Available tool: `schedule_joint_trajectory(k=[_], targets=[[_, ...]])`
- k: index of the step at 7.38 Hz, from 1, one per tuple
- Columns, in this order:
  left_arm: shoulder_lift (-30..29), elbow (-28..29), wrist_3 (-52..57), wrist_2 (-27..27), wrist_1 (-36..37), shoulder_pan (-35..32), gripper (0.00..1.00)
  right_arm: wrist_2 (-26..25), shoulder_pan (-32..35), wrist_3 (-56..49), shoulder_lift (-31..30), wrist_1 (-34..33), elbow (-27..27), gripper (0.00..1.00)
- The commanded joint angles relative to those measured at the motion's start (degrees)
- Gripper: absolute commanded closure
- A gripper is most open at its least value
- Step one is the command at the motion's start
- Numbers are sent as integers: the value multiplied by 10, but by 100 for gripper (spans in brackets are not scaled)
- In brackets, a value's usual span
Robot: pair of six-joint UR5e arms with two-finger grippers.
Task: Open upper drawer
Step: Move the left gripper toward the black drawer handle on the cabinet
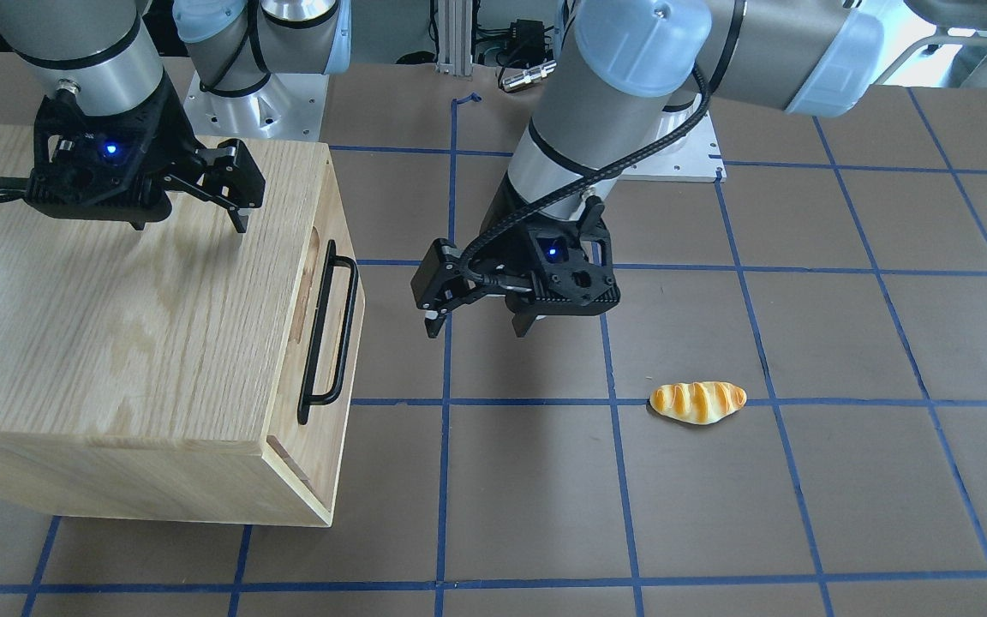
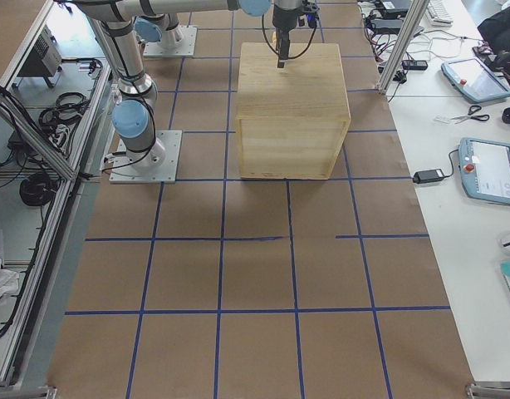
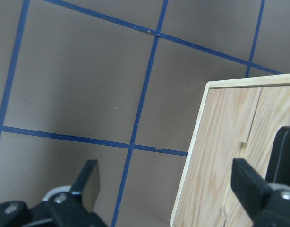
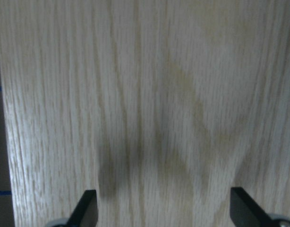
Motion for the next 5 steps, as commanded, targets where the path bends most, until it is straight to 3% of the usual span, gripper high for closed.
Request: schedule_joint_trajectory(k=[1, 5], targets=[[-32, 25, -51, -7, 5, -37, 0, 0, 0, -1, 0, 0, 0, 0], [-62, 27, -62, -9, 21, -62, 0, 0, 0, 0, 0, 0, 0, 0]])
